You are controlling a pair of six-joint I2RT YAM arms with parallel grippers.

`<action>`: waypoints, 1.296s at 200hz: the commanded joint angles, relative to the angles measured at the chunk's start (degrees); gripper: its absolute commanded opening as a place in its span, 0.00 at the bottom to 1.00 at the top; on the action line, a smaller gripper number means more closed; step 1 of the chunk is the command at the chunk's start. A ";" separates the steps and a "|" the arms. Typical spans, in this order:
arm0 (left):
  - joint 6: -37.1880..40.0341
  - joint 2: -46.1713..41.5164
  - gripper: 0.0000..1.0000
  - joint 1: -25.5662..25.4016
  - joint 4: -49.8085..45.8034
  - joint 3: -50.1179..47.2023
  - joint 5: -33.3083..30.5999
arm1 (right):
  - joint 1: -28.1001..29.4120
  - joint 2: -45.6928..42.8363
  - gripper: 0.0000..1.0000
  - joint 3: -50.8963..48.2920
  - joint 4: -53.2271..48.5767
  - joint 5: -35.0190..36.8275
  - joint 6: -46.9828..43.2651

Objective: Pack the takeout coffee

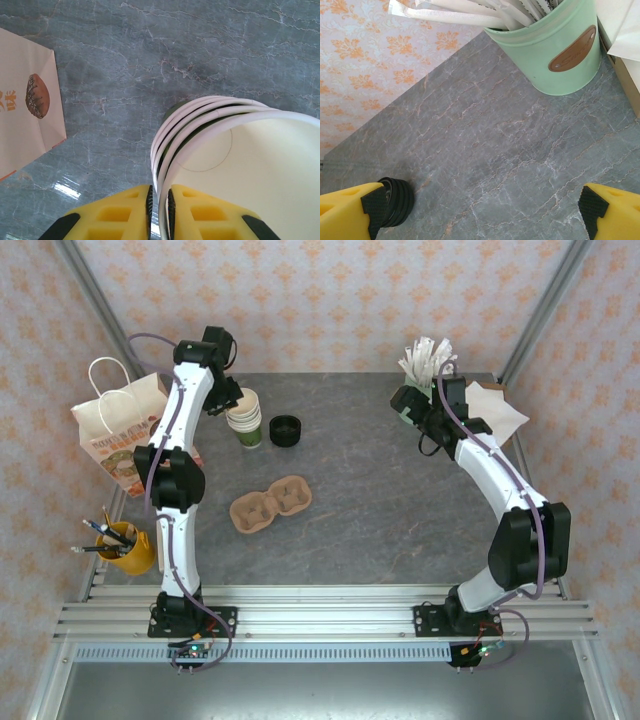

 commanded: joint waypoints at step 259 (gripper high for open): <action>-0.12 -3.80 0.00 0.17 1.56 3.41 0.59 | 0.71 0.90 0.99 1.82 -1.02 2.52 0.99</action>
